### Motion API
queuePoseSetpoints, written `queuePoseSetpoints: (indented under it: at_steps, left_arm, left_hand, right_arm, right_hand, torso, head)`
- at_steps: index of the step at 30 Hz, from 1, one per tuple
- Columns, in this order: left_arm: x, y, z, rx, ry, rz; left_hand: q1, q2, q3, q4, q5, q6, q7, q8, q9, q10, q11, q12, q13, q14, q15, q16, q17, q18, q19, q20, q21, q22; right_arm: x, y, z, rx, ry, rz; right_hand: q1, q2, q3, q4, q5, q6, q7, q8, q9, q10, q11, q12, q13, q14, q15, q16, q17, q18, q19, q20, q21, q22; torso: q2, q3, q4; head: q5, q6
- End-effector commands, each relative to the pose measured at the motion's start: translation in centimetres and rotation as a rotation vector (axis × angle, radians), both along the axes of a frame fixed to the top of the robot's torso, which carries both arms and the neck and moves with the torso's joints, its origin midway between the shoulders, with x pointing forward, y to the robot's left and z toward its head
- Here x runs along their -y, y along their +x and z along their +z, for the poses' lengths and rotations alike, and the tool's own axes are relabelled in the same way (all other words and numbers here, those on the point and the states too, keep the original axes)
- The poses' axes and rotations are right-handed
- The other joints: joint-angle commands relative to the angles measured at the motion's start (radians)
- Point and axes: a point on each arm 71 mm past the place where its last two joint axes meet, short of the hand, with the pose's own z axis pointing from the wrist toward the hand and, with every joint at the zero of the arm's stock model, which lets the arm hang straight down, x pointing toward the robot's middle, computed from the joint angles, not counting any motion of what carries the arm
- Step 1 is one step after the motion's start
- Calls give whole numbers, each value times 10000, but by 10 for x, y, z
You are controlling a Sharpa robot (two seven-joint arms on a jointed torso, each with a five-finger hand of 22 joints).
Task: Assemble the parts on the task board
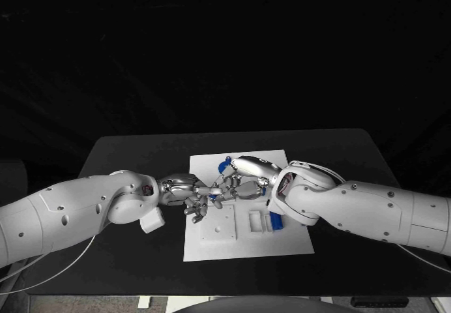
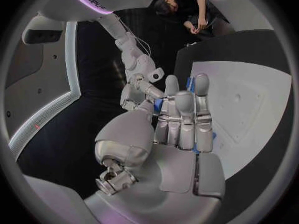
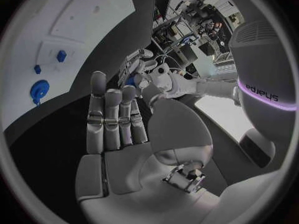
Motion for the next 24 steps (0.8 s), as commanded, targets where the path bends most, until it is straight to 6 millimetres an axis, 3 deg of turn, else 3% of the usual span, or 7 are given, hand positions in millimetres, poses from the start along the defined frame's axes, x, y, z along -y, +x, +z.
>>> queuePoseSetpoints:
  at_steps: [1,8,24]
  left_arm:
    - [11,-1,7,-12,-592,-102]
    - [9,-1,6,-70,-558,-8]
    - [1,2,5,-161,-462,234]
  left_hand:
    - [13,-104,-111,16,-17,-51,12,-83,-122,-23,58,66,10,-3,58,-65,-21,81,20,85,-58,181]
    - [-203,-316,-338,99,-17,-116,38,-111,-242,-37,76,75,8,0,74,-74,-34,101,34,101,-74,178]
    - [-534,-652,-607,65,-16,-194,62,-60,-417,-65,96,92,-2,-2,88,-92,-60,124,54,121,-124,178]
  right_arm:
    - [-10,-7,-1,106,-67,513]
    - [-8,-7,-1,148,-75,464]
    - [-5,-6,-1,148,-129,431]
  right_hand:
    - [-116,-104,580,507,-54,290,-164,71,45,84,-18,31,17,79,13,70,23,-23,41,-45,60,34]
    - [-120,-254,917,645,-103,322,-174,69,45,149,-30,6,117,139,5,115,120,-19,80,-54,23,210]
    - [-116,-262,958,655,-122,360,-181,74,49,218,-37,86,208,200,-7,186,186,-14,112,-63,23,255]
  torso:
    - [3,1,7]
    - [4,3,-3]
    - [0,2,0]
  head:
    - [-6,4]
    - [-12,3]
    - [-28,-8]
